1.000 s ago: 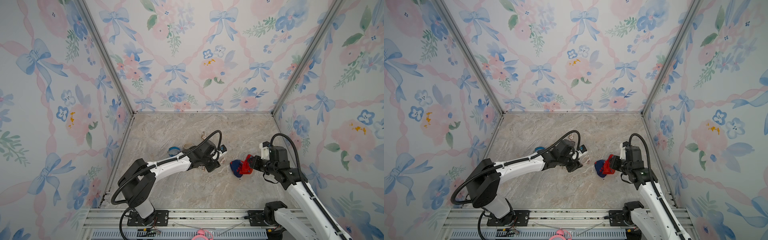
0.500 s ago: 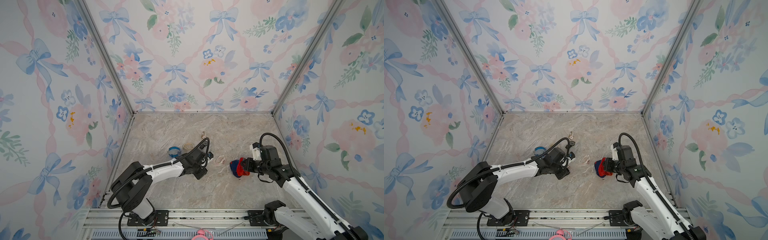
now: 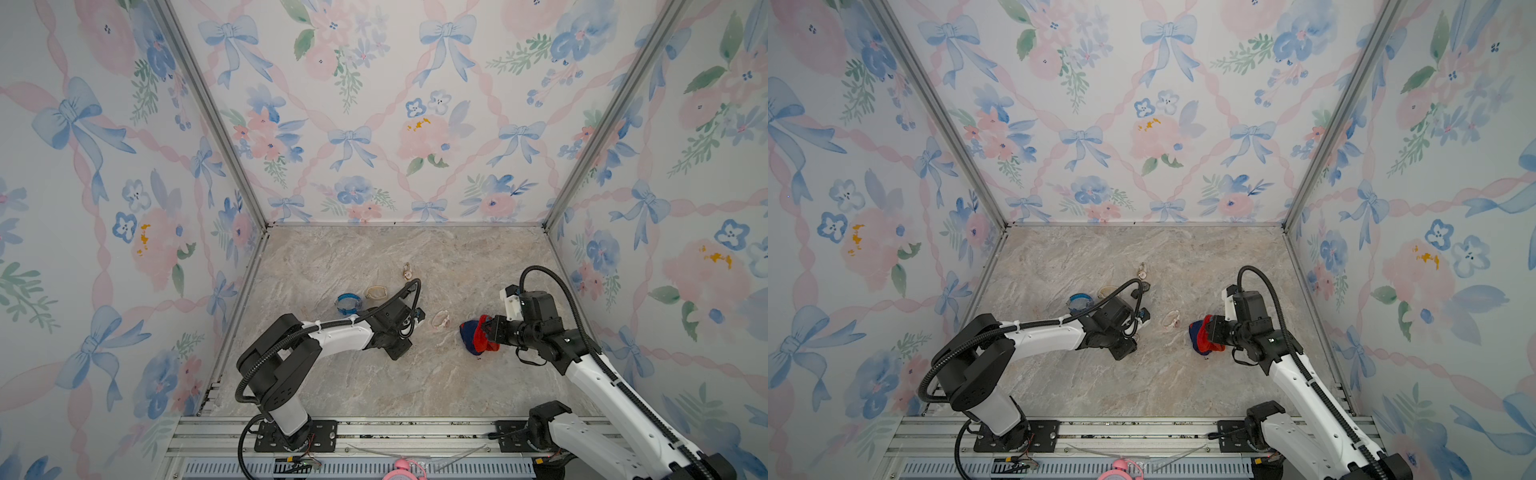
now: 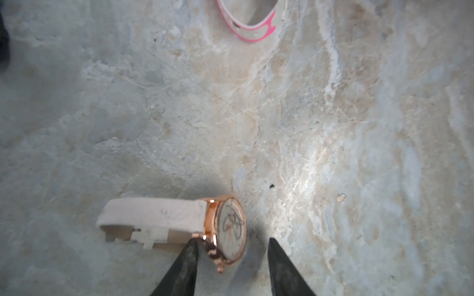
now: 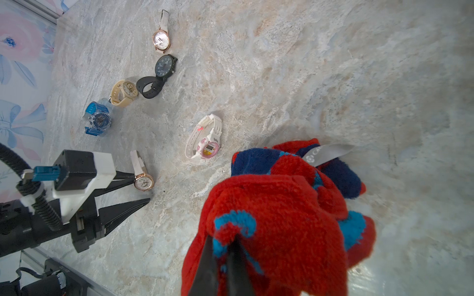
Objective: Wipe the watch dial
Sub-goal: Pick up the watch at the center of the board.
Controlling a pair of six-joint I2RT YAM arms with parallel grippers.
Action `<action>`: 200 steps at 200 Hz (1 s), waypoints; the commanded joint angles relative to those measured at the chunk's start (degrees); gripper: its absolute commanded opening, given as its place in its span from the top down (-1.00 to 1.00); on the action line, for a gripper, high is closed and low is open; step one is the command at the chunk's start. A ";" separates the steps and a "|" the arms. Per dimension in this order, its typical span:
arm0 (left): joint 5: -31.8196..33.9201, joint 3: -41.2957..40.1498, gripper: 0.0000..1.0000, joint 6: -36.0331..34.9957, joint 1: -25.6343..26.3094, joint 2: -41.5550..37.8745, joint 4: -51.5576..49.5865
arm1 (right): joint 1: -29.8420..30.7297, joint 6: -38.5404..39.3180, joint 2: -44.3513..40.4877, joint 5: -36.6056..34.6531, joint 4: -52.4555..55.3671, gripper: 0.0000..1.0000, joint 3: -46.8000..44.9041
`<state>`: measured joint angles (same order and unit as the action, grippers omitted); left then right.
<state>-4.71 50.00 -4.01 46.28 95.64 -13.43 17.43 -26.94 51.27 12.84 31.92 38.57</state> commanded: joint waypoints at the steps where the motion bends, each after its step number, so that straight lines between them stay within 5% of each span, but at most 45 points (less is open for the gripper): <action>1: -0.13 1.48 0.08 -1.96 -0.32 1.32 0.15 | 0.65 0.12 -0.66 -0.71 -0.46 1.00 1.08; 78: -0.60 3.30 0.27 -2.69 -0.38 3.38 0.12 | 0.63 -0.48 -1.08 -0.60 -0.76 1.00 0.51; 200: -4.88 3.97 0.14 -0.67 -0.82 1.11 0.05 | 0.61 -1.63 -1.24 -0.18 -1.80 1.00 -0.67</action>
<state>-7.11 52.36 -6.61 45.91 98.04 -12.97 17.43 -27.86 50.57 12.86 31.16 38.44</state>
